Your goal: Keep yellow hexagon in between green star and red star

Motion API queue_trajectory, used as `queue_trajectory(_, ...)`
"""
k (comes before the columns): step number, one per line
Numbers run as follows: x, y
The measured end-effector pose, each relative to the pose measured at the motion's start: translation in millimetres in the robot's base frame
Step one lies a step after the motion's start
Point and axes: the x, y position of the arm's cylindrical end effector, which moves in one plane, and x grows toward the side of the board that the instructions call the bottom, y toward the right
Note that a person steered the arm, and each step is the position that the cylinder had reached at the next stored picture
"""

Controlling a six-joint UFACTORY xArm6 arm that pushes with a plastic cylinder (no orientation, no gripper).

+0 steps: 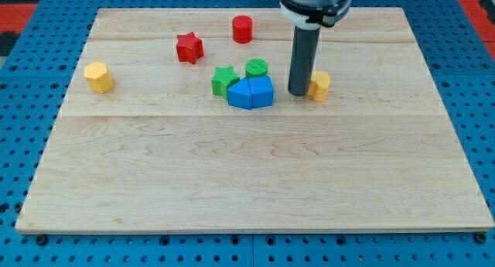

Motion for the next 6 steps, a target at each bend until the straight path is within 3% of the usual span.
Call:
queue_trajectory(2, -14.1, 68.5)
queue_trajectory(4, -13.2, 84.0)
queue_trajectory(5, 13.3, 65.7)
queue_trajectory(6, 71.8, 51.0)
